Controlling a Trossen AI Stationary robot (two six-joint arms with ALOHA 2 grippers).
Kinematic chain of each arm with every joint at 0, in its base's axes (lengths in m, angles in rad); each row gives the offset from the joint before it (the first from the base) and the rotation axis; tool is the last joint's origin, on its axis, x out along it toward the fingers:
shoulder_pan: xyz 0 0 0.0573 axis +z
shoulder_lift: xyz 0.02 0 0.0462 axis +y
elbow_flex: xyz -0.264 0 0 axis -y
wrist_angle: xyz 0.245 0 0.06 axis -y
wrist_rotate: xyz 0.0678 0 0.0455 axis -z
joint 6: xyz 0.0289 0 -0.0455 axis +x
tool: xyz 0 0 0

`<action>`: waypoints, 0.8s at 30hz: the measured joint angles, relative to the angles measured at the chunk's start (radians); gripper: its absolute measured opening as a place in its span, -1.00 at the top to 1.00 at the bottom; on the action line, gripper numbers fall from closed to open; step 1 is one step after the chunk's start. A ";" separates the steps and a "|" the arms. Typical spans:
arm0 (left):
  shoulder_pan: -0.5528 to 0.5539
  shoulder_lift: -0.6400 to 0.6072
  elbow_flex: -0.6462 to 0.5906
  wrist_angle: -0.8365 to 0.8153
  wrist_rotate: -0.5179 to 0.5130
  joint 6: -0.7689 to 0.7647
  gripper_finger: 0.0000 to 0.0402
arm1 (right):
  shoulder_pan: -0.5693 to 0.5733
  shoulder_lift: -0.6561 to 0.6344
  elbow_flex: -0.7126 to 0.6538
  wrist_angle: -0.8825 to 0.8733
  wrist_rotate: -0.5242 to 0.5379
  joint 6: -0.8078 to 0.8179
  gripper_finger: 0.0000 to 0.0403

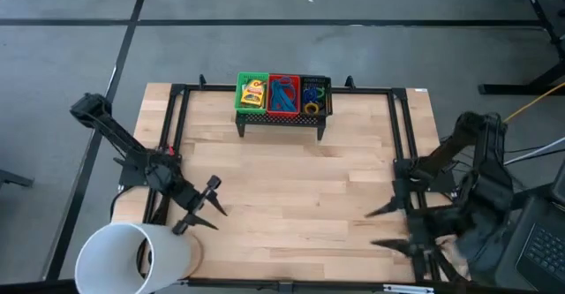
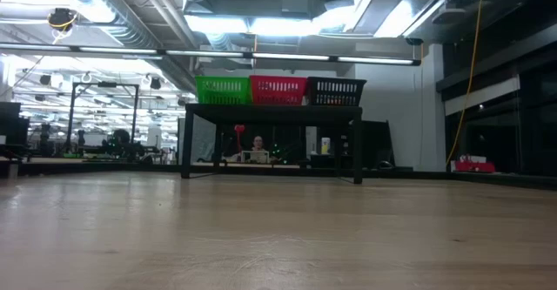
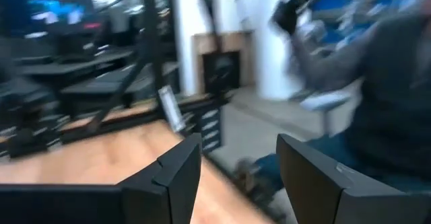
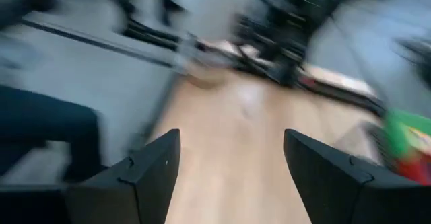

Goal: Pick & Place Office Desk Supplies
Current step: Return to Home Position

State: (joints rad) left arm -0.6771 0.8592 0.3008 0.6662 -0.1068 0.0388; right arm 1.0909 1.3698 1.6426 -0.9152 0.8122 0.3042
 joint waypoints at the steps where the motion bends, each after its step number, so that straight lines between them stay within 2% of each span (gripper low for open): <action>1: 0.031 -0.029 0.001 -0.013 0.058 -0.020 0.05 | 0.002 -0.058 -0.075 0.113 -0.067 -0.077 -0.30; 4: 0.143 -0.124 0.001 -0.097 0.198 -0.028 0.05 | -0.024 -0.261 -0.317 0.436 -0.379 -0.323 -0.30; 6: 0.215 -0.173 0.001 -0.158 0.220 -0.015 0.05 | -0.059 -0.402 -0.483 0.544 -0.494 -0.360 -0.30; 11: 0.336 -0.208 0.000 -0.225 0.311 -0.007 0.05 | -0.132 -0.738 -0.894 0.758 -0.559 -0.359 -0.30; 15: 0.388 -0.209 0.000 -0.225 0.346 0.035 0.05 | -0.151 -0.968 -1.118 0.803 -0.581 -0.364 -0.30; 21: 0.439 -0.209 -0.006 -0.208 0.387 0.069 0.05 | -0.152 -1.273 -1.306 0.779 -0.600 -0.391 -0.30; 24: 0.468 -0.212 -0.074 -0.115 0.375 0.077 0.05 | -0.152 -1.371 -1.349 0.723 -0.594 -0.399 -0.30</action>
State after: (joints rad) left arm -0.2089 0.6469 0.2273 0.5508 0.2687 0.1161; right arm 0.9386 -0.0015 0.2938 -0.1921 0.2178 -0.0944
